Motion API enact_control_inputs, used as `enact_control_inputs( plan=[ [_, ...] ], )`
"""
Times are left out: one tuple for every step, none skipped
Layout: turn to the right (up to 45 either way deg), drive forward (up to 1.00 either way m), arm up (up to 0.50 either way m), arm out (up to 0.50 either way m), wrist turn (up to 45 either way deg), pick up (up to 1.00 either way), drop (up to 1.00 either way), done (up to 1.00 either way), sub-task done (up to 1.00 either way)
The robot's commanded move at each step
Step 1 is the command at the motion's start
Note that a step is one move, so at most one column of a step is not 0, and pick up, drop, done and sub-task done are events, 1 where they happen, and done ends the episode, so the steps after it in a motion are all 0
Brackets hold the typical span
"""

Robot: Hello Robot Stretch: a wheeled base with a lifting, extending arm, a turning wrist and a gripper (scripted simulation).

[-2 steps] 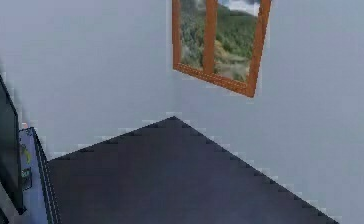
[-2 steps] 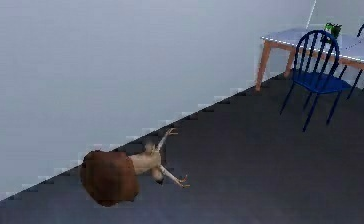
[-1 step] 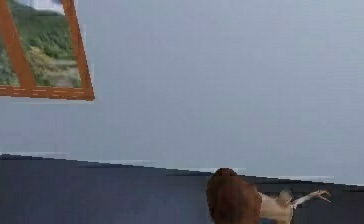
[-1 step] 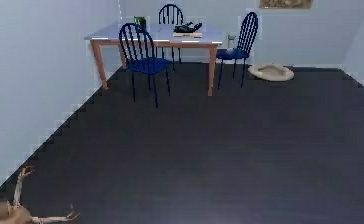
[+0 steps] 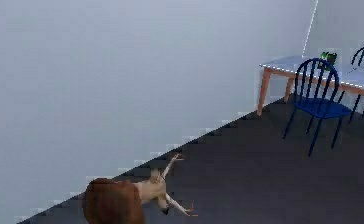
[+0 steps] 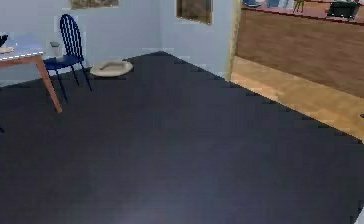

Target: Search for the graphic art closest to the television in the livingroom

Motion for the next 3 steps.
enact_control_inputs(
  plan=[
    [45.0,0.00,0.00,0.00,0.0,0.00,0.00,0.00,0.00],
    [39.0,0.00,0.00,0.00,0.0,0.00,0.00,0.00,0.00],
    [0.0,0.60,0.00,0.00,0.0,0.00,0.00,0.00,0.00]
  ],
)
